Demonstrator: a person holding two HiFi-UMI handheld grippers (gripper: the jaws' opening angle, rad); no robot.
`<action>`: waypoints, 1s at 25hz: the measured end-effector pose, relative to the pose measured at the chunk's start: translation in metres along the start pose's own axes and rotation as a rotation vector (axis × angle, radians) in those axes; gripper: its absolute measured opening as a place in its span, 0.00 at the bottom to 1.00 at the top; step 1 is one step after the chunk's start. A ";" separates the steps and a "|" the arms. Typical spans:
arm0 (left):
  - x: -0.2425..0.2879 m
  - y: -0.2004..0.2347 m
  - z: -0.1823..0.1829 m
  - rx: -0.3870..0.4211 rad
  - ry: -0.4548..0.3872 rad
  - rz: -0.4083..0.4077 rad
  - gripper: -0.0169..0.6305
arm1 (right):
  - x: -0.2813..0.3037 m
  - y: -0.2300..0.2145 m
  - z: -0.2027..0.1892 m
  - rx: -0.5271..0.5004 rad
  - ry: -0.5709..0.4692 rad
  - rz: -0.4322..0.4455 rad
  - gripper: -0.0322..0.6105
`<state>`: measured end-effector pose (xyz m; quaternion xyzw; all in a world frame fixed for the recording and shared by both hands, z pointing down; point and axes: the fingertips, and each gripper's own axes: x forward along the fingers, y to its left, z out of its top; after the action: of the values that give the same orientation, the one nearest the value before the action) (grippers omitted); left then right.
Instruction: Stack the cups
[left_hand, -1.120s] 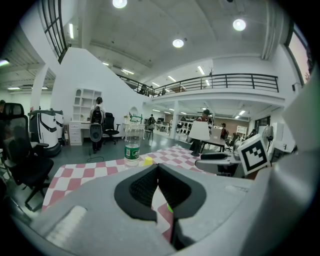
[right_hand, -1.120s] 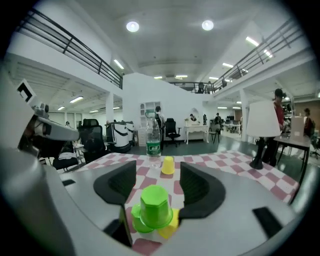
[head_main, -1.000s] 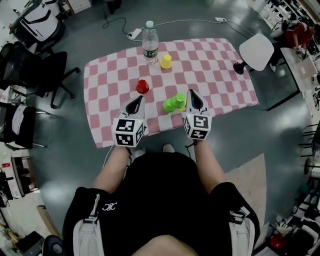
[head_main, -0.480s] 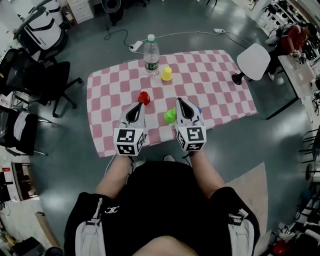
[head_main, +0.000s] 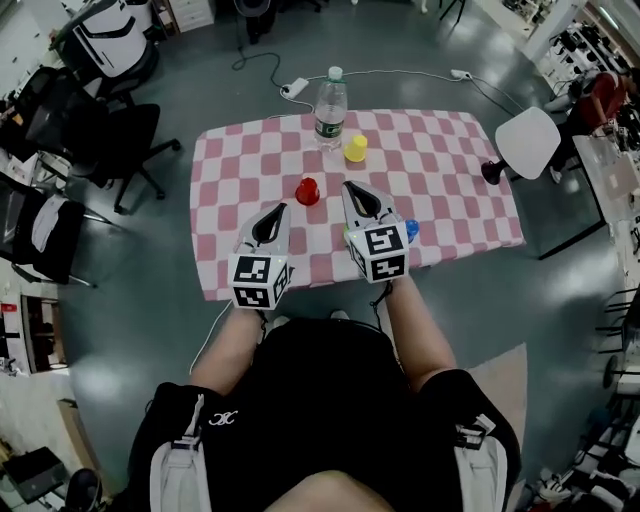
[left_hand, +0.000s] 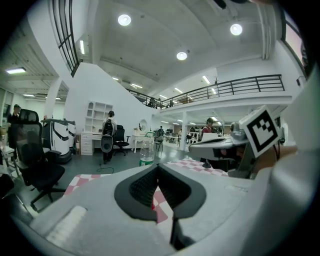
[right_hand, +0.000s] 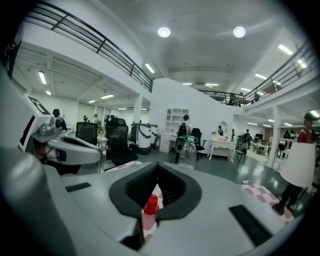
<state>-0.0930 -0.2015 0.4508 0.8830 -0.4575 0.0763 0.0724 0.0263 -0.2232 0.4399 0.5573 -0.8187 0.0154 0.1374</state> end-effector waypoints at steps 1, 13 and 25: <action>-0.004 0.005 -0.001 -0.005 -0.001 0.009 0.05 | 0.008 0.006 0.003 -0.025 0.022 0.032 0.05; -0.054 0.067 -0.027 -0.053 0.028 0.079 0.05 | 0.122 0.051 -0.043 -0.314 0.463 0.368 0.42; -0.080 0.129 -0.045 -0.094 0.057 0.151 0.05 | 0.180 0.060 -0.139 -0.370 0.773 0.403 0.44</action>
<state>-0.2470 -0.2021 0.4860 0.8392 -0.5234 0.0850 0.1206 -0.0611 -0.3398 0.6248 0.3069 -0.7883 0.1021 0.5234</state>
